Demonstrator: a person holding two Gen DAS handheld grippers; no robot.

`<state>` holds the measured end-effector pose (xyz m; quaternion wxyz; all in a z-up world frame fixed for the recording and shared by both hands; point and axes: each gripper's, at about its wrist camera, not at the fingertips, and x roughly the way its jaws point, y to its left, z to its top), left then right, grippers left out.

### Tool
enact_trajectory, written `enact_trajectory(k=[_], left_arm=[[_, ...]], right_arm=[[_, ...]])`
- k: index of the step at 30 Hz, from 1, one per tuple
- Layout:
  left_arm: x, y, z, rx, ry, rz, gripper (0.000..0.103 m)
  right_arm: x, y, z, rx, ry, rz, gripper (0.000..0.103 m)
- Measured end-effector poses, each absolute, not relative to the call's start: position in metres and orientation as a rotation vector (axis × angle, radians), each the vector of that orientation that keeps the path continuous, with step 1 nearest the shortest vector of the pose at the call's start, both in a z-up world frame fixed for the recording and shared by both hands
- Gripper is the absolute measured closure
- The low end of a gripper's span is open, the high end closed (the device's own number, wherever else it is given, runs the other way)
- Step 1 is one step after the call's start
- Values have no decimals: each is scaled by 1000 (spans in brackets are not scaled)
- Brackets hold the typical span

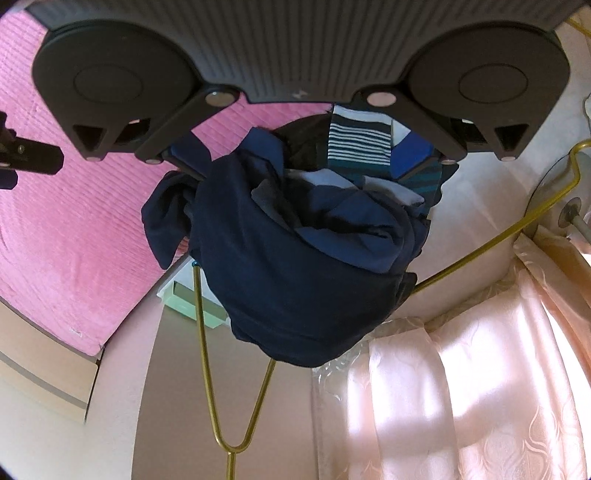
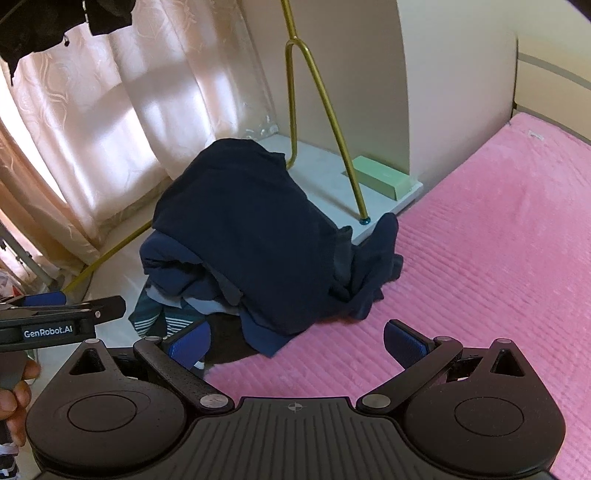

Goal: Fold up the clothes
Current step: 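Move both grippers toward the pile of navy clothes on the shelf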

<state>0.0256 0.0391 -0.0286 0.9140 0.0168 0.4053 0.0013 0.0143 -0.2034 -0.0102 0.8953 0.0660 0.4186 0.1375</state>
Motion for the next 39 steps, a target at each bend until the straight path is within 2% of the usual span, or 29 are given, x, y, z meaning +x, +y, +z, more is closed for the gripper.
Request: enact_trajectory(k=[17, 39], left_arm=[[27, 29, -25, 56, 841, -12, 1], [39, 34, -38, 106, 867, -54, 1]], right_arm=[[19, -207, -11, 127, 878, 292, 1], [36, -203, -45, 219, 1009, 305, 1]])
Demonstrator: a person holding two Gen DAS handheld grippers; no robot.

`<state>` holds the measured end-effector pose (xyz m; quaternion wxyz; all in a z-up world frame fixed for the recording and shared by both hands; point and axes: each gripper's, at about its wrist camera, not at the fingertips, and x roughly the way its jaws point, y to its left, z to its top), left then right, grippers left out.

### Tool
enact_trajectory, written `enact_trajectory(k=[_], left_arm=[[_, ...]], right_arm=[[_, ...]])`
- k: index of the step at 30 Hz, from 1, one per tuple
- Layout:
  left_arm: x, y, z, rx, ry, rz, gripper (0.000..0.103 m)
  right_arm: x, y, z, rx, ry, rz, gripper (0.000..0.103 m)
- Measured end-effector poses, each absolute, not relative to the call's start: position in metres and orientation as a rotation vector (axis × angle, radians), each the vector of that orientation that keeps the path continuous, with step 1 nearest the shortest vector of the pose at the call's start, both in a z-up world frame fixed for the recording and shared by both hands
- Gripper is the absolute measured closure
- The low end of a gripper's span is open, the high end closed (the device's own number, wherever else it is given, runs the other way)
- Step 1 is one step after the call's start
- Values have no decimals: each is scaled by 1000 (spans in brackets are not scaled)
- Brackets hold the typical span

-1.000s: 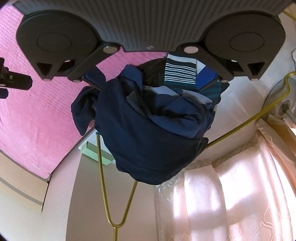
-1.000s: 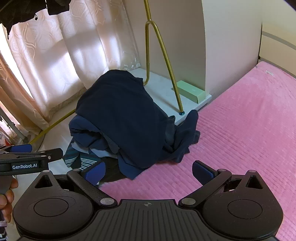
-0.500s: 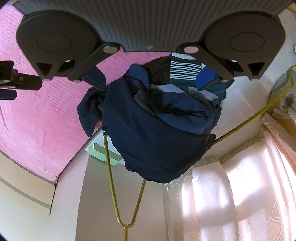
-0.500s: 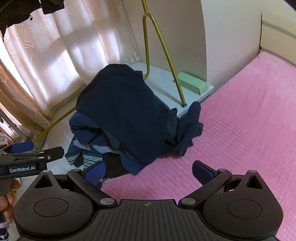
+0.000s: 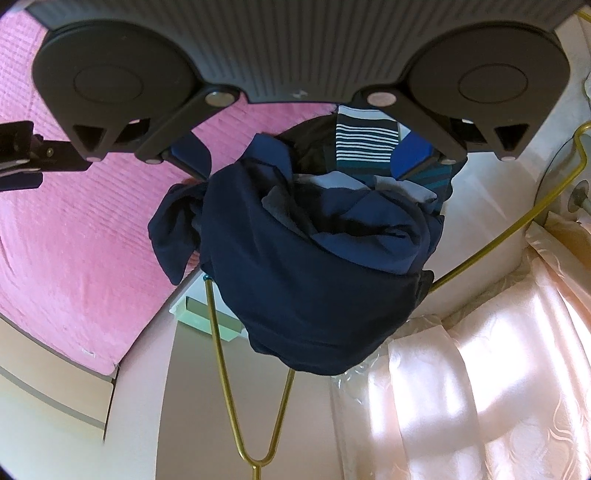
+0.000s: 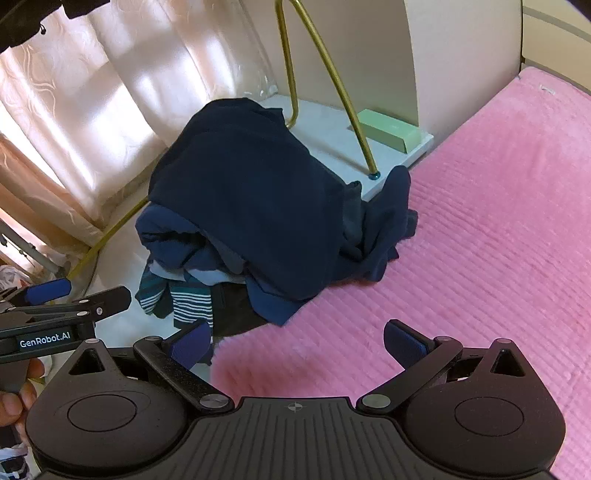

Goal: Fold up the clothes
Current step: 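Move both grippers toward the pile of navy clothes on the shelf, then close the right gripper on the navy sweatpants waistband while the left gripper approaches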

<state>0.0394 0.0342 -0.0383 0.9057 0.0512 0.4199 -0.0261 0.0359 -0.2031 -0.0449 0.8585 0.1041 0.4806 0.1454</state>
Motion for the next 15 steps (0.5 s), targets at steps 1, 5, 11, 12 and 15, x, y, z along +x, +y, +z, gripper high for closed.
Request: enact_trajectory(k=[1, 5, 11, 12, 15], left_arm=[[41, 35, -40, 109, 872, -54, 1], [45, 38, -44, 125, 891, -50, 1], [54, 45, -51, 156, 931, -21, 1], [56, 47, -53, 160, 941, -17, 1], [61, 50, -60, 204, 972, -2, 1]], right_arm=[[37, -202, -46, 217, 1012, 305, 1], [41, -197, -50, 209, 1024, 307, 1], [47, -189, -55, 184, 1041, 312, 1], [48, -188, -56, 179, 1044, 314, 1], [52, -184, -57, 164, 1052, 316, 1]])
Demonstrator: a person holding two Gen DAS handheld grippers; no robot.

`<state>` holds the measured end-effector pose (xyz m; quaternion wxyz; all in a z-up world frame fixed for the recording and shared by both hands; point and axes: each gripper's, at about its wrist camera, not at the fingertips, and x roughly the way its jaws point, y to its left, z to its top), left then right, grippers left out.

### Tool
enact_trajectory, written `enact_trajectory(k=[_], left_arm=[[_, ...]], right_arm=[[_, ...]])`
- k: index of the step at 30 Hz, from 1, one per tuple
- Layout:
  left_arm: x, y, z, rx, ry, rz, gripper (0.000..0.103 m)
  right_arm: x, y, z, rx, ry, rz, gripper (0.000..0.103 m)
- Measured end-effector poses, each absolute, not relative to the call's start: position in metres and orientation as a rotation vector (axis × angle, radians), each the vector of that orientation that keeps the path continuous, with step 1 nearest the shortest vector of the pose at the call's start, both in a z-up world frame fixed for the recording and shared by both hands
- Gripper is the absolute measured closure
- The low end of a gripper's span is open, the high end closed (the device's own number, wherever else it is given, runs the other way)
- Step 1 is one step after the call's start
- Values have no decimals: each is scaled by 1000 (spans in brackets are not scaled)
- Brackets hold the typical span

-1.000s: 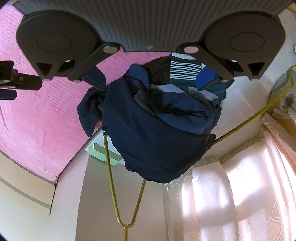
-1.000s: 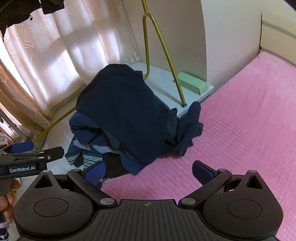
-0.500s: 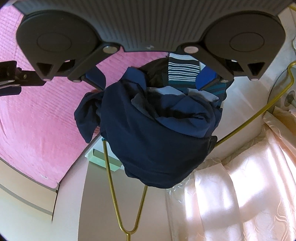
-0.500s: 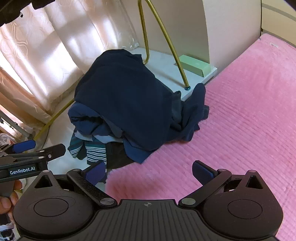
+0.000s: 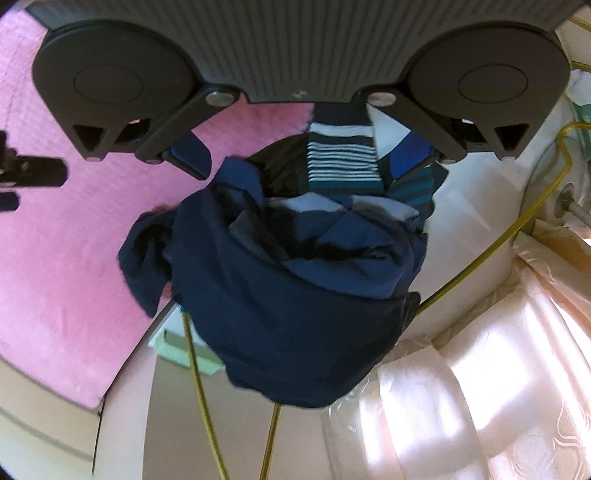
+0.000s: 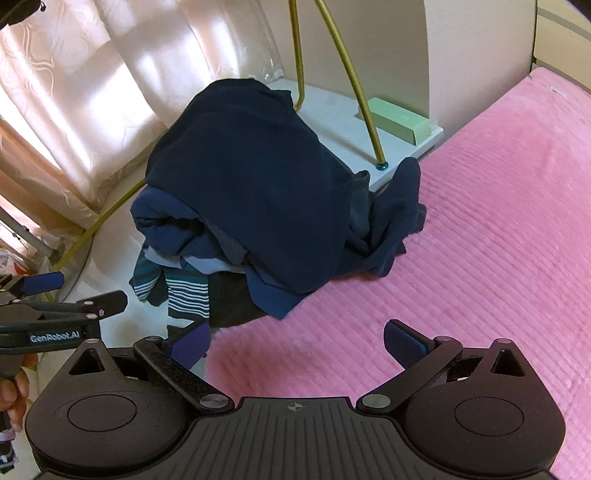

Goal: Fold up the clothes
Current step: 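Close the right gripper on the navy sweatpants waistband while the left gripper approaches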

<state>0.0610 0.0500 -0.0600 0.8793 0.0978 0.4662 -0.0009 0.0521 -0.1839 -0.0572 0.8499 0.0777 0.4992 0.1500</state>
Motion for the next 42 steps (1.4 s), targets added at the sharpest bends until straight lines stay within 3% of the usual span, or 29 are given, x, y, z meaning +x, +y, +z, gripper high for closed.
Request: enact_trajectory(k=[10, 24, 42], left_arm=[[73, 51, -94, 410, 1084, -40, 1], [103, 44, -101, 510, 1072, -91, 1], [186, 110, -97, 656, 749, -115, 1]], right_arm=[[56, -172, -65, 128, 1081, 317, 1], [61, -173, -73, 119, 1097, 274, 1], [185, -47, -114, -195, 686, 655, 1]])
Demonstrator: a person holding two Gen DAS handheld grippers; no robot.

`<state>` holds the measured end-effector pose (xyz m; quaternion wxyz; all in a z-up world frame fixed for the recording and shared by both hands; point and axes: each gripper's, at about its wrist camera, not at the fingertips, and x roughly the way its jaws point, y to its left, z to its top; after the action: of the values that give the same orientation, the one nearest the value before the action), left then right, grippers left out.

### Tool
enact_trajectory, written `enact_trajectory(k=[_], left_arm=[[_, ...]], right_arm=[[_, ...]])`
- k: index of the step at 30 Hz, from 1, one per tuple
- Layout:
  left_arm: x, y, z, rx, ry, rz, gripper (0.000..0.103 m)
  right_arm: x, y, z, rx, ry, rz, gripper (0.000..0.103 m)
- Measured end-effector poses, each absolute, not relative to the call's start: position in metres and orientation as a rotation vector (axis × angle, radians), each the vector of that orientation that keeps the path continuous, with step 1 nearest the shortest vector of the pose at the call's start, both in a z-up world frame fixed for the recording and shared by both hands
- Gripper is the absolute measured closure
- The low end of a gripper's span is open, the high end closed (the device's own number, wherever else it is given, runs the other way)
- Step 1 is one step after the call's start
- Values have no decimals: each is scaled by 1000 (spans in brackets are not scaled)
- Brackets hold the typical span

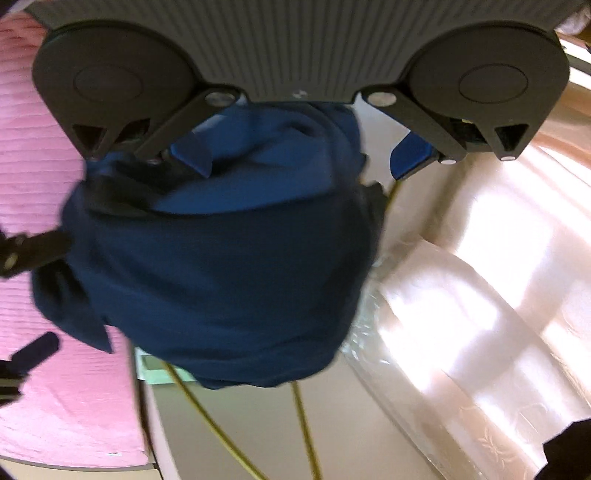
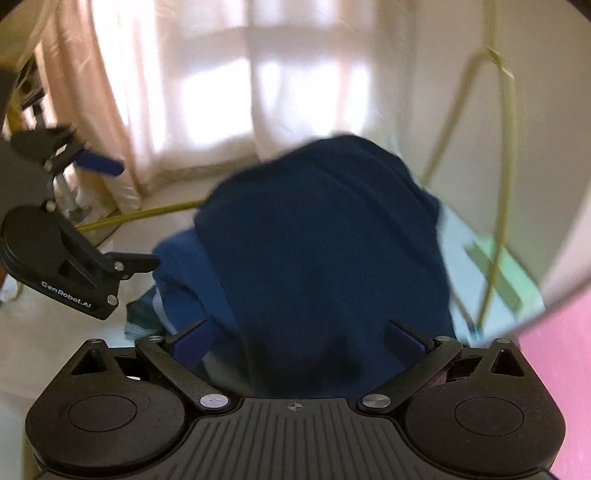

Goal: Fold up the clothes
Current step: 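Close the right gripper on the navy sweatpants waistband while the left gripper approaches, then lift the navy sweatpants off the pile with the right gripper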

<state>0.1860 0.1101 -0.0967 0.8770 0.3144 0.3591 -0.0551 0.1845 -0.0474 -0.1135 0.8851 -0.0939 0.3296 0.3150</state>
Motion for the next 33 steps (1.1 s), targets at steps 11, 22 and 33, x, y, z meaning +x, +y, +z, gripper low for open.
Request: enact_trajectory(k=[11, 22, 33], left_arm=[[219, 138, -110, 753, 752, -123, 1], [199, 113, -95, 791, 634, -202, 1], [162, 46, -90, 874, 494, -413, 1]], right_arm=[[232, -29, -137, -44, 750, 674, 75], [194, -143, -74, 165, 608, 518, 90], [121, -251, -100, 303, 724, 201, 94]])
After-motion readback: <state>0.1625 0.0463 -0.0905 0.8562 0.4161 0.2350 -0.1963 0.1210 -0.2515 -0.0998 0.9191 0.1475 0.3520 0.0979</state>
